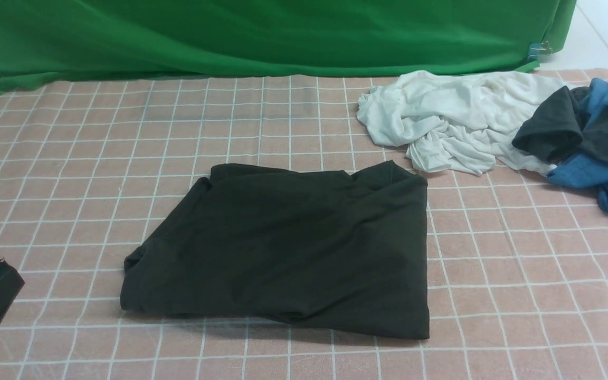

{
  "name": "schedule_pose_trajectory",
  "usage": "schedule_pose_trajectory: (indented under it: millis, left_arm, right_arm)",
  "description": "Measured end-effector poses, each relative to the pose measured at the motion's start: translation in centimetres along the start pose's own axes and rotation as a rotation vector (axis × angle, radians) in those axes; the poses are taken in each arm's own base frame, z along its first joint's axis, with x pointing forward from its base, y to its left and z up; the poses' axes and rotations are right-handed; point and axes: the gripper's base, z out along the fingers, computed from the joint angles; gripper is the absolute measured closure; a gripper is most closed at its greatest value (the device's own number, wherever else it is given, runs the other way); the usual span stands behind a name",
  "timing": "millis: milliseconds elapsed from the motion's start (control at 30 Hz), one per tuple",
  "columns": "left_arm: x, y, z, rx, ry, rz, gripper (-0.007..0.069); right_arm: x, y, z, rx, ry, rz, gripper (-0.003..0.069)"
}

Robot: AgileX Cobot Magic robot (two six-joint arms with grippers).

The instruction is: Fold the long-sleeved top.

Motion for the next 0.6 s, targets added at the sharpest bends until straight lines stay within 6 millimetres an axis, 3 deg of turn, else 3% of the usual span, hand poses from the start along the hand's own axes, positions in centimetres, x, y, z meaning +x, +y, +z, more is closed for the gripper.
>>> schedule_pose_trajectory:
  millis: [67,267,367,600]
  left_arm:
    - [0.0,0.0,0.0,0.000,0.000,0.000,0.0604]
    - [0.0,0.0,0.0,0.000,0.000,0.000,0.0604]
    - [0.0,0.0,0.0,0.000,0.001,0.000,0.0603]
    - [0.0,0.0,0.0,0.000,0.000,0.000,0.0603]
  right_arm:
    - [1.6,-0.7,0.4,0.056,-0.049,-0.019,0.0632]
    - [8.9,-2.7,1.7,0.183,-0.140,-0.051,0.0631]
    - [9.9,-2.8,1.7,0.187,-0.165,-0.059,0.0631]
    - [9.9,-2.8,1.6,0.193,-0.171,-0.078,0.0628]
